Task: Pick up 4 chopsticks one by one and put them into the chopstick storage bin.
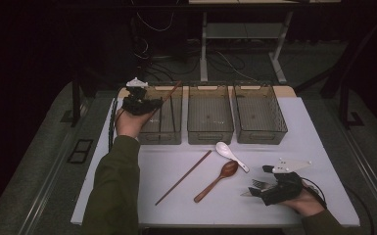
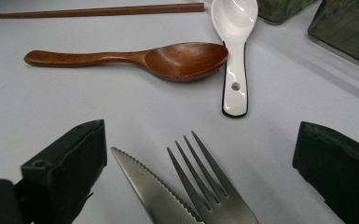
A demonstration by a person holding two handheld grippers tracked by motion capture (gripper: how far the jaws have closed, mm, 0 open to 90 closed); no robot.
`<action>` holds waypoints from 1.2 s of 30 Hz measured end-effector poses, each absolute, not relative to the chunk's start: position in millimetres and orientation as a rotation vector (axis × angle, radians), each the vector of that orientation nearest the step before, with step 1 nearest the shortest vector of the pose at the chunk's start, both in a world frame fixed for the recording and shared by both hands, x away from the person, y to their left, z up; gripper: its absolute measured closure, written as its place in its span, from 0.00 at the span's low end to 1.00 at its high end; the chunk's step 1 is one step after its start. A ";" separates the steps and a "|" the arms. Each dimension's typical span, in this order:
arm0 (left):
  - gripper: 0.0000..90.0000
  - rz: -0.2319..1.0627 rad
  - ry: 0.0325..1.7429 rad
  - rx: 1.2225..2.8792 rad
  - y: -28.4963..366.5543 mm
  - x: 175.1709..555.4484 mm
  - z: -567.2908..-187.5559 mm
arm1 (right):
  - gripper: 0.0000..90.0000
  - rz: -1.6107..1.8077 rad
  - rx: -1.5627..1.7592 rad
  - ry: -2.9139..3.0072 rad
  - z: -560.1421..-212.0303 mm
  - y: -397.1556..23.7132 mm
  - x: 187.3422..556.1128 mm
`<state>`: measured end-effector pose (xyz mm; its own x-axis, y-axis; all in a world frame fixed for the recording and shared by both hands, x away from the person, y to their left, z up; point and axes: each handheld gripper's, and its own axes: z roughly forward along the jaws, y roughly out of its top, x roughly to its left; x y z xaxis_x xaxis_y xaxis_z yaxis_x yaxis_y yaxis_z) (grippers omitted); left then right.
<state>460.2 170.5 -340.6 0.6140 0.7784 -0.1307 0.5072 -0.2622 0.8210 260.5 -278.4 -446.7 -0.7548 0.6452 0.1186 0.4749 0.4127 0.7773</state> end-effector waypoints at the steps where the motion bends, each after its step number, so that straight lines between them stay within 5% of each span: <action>1: 0.92 0.375 1.024 1.929 171.2 463.0 -340.6 | 0.03 1.258 0.991 2.467 -446.7 -278.3 260.5; 25: 0.92 0.423 1.180 1.886 167.8 509.5 -370.8 | 0.03 1.273 0.986 2.468 -446.1 -279.0 259.5; 29: 0.72 0.447 1.193 1.924 164.6 509.8 -374.9 | 0.03 1.273 0.984 2.471 -446.1 -278.7 259.5; 36: 0.57 0.441 1.147 1.961 158.6 502.6 -372.2 | 0.03 1.270 0.983 2.472 -446.3 -278.4 259.4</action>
<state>502.6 158.6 -372.2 0.5272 0.8445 -0.0942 0.5641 -0.2648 0.7821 259.4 -278.4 -446.3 -0.7609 0.6370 0.1235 0.4713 0.4118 0.7800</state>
